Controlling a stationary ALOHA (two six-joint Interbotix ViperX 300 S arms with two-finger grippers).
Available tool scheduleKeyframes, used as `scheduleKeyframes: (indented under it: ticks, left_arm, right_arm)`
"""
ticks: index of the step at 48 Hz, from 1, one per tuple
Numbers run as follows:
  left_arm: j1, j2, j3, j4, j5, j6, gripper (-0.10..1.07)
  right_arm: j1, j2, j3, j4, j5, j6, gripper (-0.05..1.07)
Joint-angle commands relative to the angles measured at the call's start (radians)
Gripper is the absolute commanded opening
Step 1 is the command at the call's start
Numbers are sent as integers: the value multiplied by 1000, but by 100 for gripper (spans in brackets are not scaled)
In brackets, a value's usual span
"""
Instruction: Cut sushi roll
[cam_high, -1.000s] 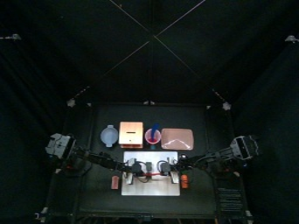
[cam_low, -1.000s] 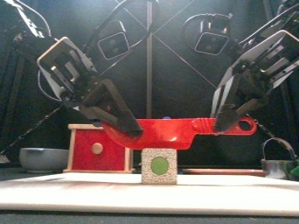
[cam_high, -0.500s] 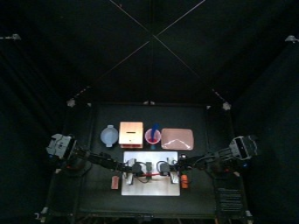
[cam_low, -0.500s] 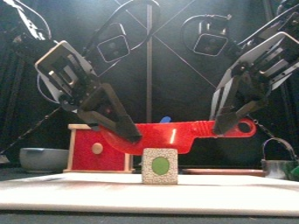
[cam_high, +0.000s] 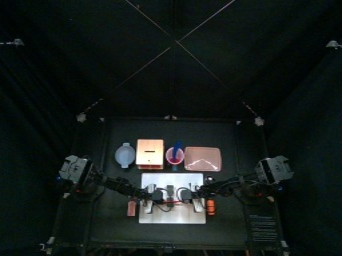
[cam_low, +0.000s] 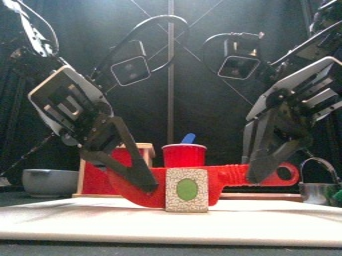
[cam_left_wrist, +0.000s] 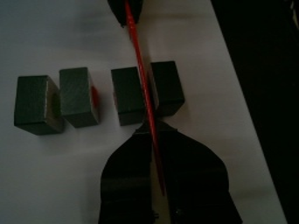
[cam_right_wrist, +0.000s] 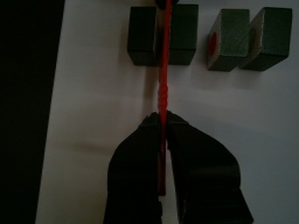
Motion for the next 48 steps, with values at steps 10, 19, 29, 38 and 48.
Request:
scheduleKeyframes:
  ticks: [10, 19, 29, 38, 48]
  left_arm:
    - [-25, -41, 26, 5, 21, 8, 38]
    - [3, -155, 20, 74, 75, 8, 38]
    - [89, -298, 14, 181, 137, 6, 40]
    - [156, -353, 14, 247, 141, 8, 40]
    - [193, -316, -5, 282, 124, 8, 40]
  right_arm:
    - [15, -46, -3, -20, 14, -6, 33]
    - [0, -138, 0, -58, 35, -6, 33]
    - [-58, -242, 0, -129, 94, -6, 33]
    - [-129, -350, 2, -207, 138, -9, 33]
    - [-216, -517, 9, -301, 137, -9, 33]
